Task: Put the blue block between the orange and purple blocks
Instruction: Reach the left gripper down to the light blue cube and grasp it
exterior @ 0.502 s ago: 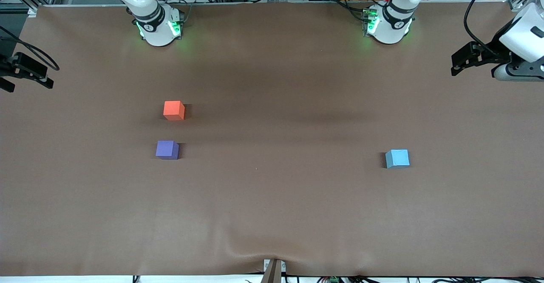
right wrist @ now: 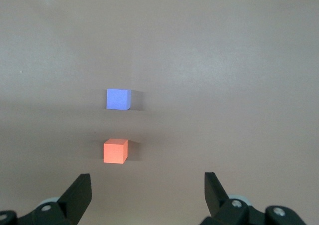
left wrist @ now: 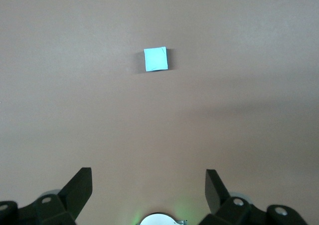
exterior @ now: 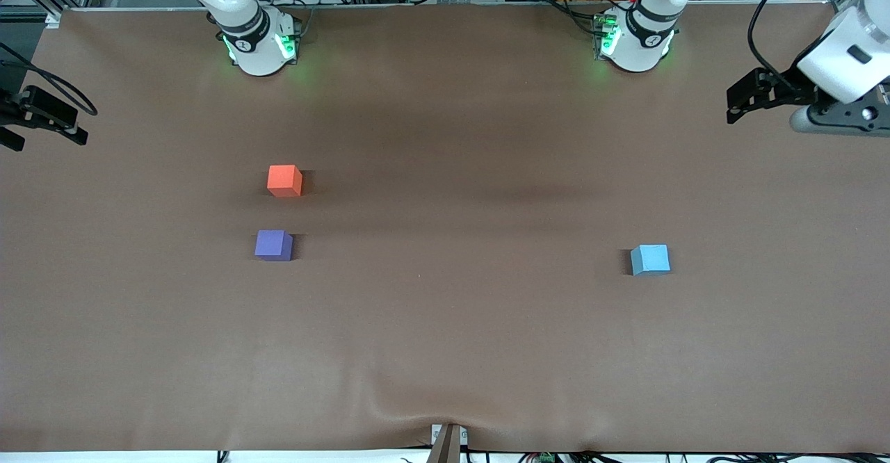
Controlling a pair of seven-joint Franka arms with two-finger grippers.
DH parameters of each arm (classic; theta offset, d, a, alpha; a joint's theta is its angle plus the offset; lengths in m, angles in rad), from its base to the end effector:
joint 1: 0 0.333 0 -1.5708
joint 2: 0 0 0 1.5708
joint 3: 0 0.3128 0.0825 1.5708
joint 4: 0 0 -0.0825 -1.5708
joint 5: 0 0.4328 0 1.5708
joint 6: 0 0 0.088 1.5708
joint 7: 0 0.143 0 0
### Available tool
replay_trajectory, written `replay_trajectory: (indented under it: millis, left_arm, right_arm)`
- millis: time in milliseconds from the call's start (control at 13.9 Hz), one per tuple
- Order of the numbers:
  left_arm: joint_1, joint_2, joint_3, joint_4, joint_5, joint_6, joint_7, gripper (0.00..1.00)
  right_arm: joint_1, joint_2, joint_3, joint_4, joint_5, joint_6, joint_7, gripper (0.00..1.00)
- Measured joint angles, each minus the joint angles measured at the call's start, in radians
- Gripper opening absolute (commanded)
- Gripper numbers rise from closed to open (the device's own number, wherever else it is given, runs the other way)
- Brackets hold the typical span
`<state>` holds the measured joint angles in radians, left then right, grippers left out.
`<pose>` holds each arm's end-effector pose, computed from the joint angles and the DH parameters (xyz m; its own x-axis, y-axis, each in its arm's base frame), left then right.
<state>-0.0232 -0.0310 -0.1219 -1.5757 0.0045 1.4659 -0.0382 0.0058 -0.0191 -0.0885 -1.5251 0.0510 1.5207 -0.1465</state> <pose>0.5737 -0.0841 0.5924 0.9913 -0.1054 -0.0786 -0.1066 -0.9942 -0.0113 0.5917 -0.0420 0.6161 0.9976 0.0661 0.0222 0.0672 -0.9965 -0.0499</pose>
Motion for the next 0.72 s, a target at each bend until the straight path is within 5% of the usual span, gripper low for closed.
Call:
replay_trajectory:
  millis: [287,717]
  left_arm:
    - [-0.02,0.153,-0.005,-0.015,0.0,0.027,0.0,1.0]
    - [-0.017,0.327,-0.002,-0.151,0.027,0.341,-0.001,1.0]
  right_arm:
    - [0.0,0.001,-0.001,0.001,0.0,0.0,0.0,1.0]
    - [0.0,0.002,-0.001,0.001,0.0,-0.001,0.0,1.0]
